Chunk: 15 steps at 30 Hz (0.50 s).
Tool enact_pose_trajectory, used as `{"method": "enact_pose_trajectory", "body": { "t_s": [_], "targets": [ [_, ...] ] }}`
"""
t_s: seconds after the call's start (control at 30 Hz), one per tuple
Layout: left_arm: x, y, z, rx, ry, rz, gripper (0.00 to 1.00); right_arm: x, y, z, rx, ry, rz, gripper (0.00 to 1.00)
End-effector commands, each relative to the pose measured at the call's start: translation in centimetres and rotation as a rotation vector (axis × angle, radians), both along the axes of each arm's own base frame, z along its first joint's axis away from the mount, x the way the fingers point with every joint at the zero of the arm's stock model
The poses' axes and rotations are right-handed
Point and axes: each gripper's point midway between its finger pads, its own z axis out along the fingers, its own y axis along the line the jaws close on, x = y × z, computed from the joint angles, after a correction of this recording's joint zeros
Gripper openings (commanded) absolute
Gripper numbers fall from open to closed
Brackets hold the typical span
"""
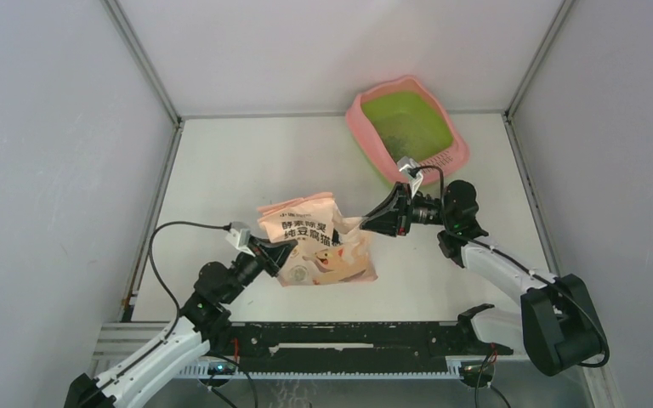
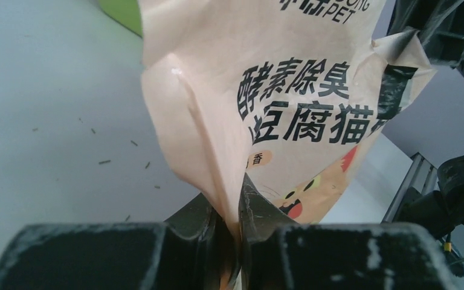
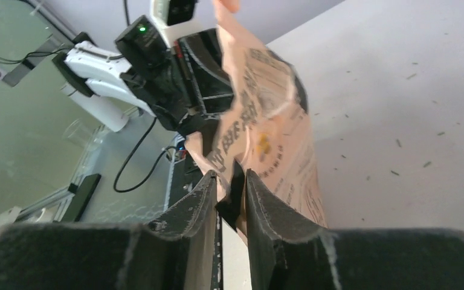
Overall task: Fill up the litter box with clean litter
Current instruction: Close the cat litter bag at the center of the board.
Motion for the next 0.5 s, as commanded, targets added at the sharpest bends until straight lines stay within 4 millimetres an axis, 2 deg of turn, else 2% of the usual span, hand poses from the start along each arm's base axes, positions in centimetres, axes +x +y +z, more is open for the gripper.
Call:
{"method": "enact_pose_trajectory", "body": {
  "t_s": [0.0,0.27,0.47],
  "targets": [
    [-0.1,-0.4,0.2,-0.016,-0.025,-0.025,0.15,-1.1,0.3,2.4,0.058,-0.072,0.089,0.31],
    [-0.3,-0.3,0.6,-0.034,-0.039,-0.028,0.15,-1.7,1.3,-0.8,-0.013,-0.062,0.113,0.32],
    [-0.5,0.0,1.4,-0.044,-0.059,-0.020,0.15,-1.2,0.6,-1.9,0.004,-0.110,0.050,0.35]
  ]
}}
